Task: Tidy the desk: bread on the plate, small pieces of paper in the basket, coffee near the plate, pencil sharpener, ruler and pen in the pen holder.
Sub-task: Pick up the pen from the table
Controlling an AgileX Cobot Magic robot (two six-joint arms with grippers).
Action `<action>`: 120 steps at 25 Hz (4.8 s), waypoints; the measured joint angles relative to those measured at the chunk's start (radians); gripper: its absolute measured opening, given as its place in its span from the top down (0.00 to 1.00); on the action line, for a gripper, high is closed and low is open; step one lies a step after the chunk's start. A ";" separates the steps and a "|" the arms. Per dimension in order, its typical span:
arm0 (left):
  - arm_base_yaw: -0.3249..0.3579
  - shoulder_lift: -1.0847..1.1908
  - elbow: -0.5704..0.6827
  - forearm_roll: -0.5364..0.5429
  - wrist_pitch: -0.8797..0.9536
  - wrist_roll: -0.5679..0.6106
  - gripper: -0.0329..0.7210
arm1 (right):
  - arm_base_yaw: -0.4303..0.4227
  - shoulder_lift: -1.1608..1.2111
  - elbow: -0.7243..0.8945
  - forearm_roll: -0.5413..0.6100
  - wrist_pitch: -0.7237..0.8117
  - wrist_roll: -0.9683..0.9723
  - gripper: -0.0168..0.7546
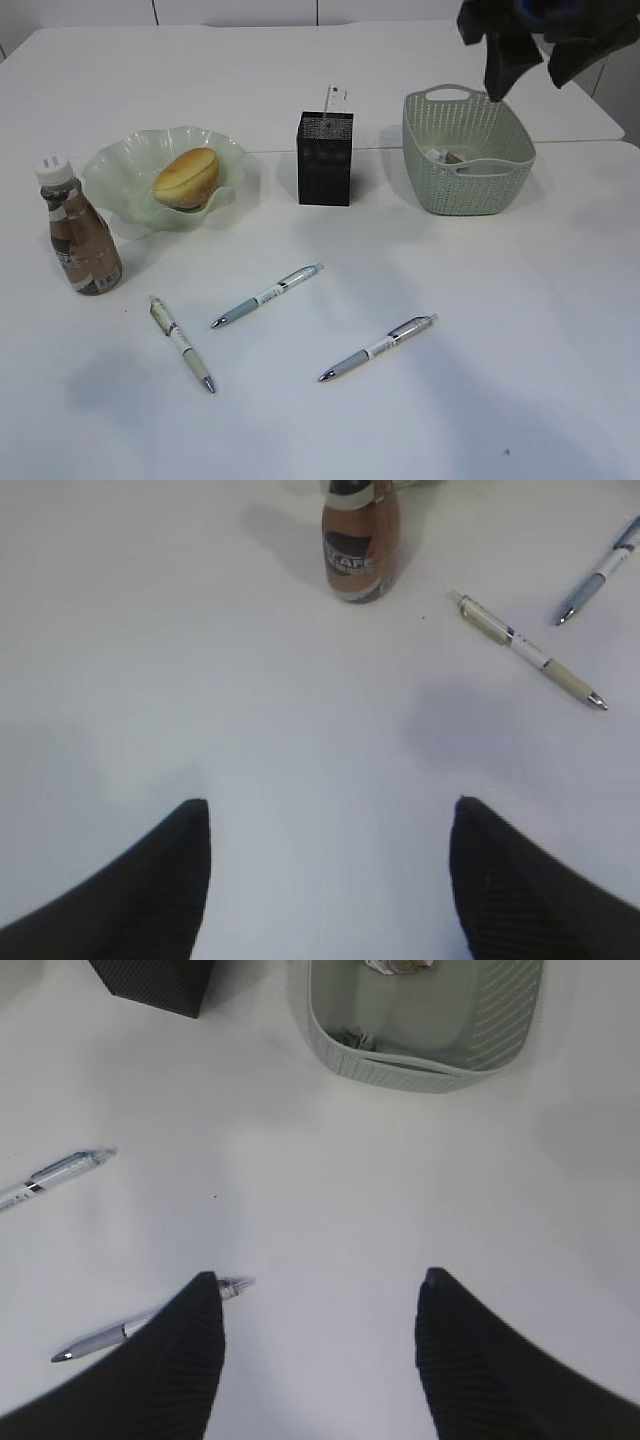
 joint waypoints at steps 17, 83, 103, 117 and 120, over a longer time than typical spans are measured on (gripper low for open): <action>-0.035 0.464 -0.302 -0.254 -0.010 0.324 0.26 | -0.006 -0.002 0.211 -0.174 0.000 -0.137 0.36; -0.298 1.537 -0.941 -0.215 -0.082 0.457 0.26 | -0.053 -0.002 0.214 -0.169 -0.006 -0.154 0.36; -0.298 1.570 -0.941 -0.229 -0.082 0.462 0.32 | -0.053 -0.002 0.214 -0.175 -0.006 -0.154 0.36; -0.298 1.599 -0.943 -0.230 -0.078 0.464 0.35 | -0.053 -0.002 0.214 -0.175 -0.006 -0.154 0.36; -0.298 1.608 -0.943 -0.230 -0.074 0.464 0.35 | -0.053 -0.002 0.214 -0.175 -0.006 -0.154 0.36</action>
